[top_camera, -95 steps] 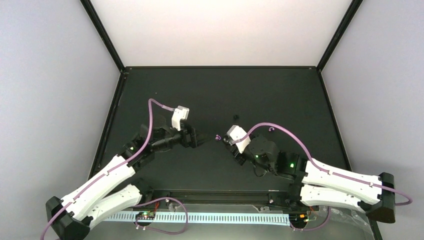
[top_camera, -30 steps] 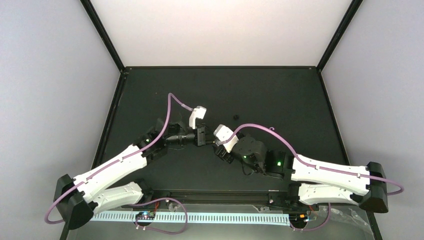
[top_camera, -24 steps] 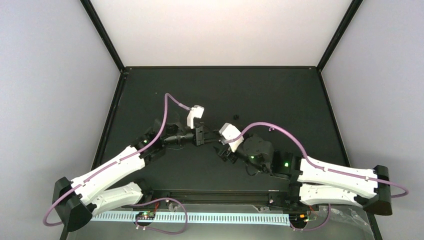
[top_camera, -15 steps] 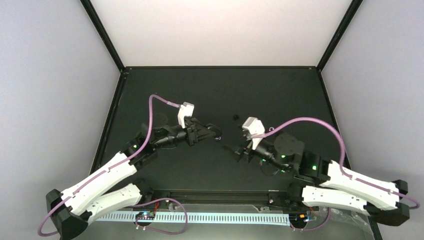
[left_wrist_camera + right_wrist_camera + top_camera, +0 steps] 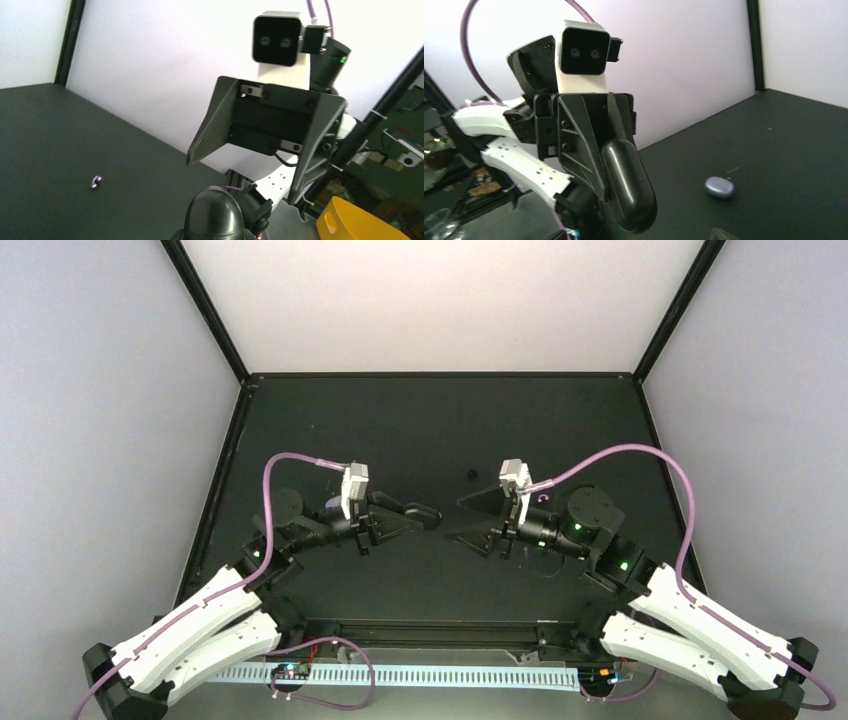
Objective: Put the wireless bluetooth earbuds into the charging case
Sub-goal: Pick up the charging case at the center of the board.
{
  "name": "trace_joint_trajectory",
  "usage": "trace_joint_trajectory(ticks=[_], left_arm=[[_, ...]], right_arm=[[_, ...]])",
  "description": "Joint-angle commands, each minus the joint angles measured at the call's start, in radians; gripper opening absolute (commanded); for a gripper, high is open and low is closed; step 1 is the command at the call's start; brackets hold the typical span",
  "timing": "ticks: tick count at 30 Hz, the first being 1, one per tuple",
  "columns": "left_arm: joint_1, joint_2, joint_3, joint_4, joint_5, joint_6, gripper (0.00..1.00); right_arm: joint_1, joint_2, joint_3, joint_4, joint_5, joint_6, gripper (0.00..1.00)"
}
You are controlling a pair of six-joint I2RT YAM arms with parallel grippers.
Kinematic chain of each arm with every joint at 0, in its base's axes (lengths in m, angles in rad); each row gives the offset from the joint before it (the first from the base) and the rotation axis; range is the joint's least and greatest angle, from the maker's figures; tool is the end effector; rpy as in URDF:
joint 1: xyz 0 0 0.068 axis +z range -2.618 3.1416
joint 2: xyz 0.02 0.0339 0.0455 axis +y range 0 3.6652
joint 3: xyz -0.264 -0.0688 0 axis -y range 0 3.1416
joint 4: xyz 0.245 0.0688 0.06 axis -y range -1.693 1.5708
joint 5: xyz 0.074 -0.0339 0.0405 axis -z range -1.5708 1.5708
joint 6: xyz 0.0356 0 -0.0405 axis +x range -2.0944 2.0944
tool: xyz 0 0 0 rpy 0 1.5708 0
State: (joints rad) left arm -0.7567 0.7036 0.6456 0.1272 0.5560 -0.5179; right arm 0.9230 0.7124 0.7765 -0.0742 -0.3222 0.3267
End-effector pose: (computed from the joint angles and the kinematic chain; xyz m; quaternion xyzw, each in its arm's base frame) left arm 0.1113 -0.1309 0.3372 0.2774 0.6275 -0.5688 0.4537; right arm 0.0928 0.1413 0.3605 -0.3139 0.6374 0.4987 0.4965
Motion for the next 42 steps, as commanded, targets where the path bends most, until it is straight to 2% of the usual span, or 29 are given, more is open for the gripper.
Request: trace_joint_trajectory(ticks=[1, 7, 17, 32, 38, 42], left_arm=[[0.005, -0.043, -0.046, 0.199, 0.077, 0.002, 0.14], [0.005, -0.079, -0.077, 0.269, 0.082, 0.004, 0.11], [0.003, -0.117, -0.122, 0.346, 0.094, 0.009, 0.12], [0.003, -0.125, -0.128, 0.341, 0.078, 0.006, 0.12], [0.003, -0.112, -0.12, 0.33, 0.066, 0.007, 0.13], [0.003, -0.103, -0.118, 0.326, 0.065, 0.004, 0.18]], right_arm=[[-0.006, 0.006, -0.012, 0.13, -0.131, 0.095, 0.72], [-0.006, 0.059, 0.01, 0.143, -0.17, 0.097, 0.63], [-0.006, 0.146, 0.066, 0.185, -0.218, 0.112, 0.53], [-0.005, 0.215, 0.106, 0.226, -0.33, 0.132, 0.35], [0.0, 0.224, 0.115, 0.203, -0.324, 0.111, 0.26], [0.0, 0.223, 0.118, 0.199, -0.32, 0.103, 0.2]])
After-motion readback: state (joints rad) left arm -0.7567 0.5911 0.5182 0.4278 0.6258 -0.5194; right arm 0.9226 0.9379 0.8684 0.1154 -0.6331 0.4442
